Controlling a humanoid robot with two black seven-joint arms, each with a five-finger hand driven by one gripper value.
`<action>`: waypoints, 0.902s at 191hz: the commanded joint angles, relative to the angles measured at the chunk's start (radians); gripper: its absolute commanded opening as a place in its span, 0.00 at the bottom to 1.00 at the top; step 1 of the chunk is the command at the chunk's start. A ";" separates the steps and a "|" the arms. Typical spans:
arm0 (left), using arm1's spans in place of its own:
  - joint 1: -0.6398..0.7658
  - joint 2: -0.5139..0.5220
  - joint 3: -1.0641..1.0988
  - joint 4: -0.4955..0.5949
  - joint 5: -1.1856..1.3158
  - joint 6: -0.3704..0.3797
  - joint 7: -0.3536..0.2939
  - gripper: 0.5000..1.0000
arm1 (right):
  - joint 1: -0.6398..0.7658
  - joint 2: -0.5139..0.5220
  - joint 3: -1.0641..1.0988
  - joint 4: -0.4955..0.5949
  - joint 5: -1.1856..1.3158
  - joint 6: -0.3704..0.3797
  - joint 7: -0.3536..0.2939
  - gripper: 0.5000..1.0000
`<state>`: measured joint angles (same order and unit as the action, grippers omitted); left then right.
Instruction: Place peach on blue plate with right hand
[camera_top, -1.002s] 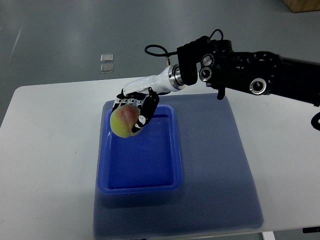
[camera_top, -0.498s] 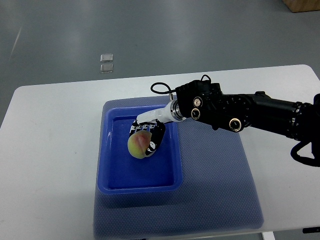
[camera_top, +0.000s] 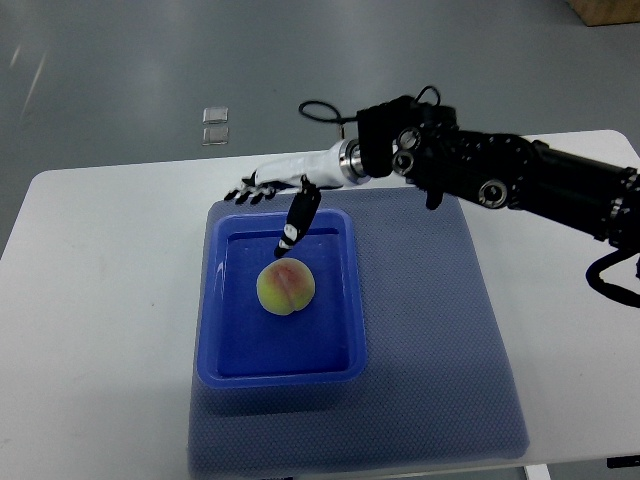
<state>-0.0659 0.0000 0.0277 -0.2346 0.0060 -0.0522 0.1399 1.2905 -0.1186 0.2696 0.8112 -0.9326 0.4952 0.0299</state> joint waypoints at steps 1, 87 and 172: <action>0.000 0.000 0.000 -0.002 0.000 0.000 0.000 1.00 | -0.088 -0.065 0.203 0.000 0.090 -0.007 0.007 0.86; 0.000 0.000 0.000 -0.003 0.002 0.000 0.000 1.00 | -0.536 0.013 0.867 -0.035 0.586 -0.142 0.100 0.86; 0.000 0.000 0.000 -0.012 0.003 0.000 0.001 1.00 | -0.560 0.073 0.872 -0.205 0.828 -0.141 0.208 0.86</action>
<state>-0.0659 0.0000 0.0271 -0.2427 0.0087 -0.0522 0.1402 0.7304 -0.0533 1.1425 0.6121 -0.1079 0.3539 0.2372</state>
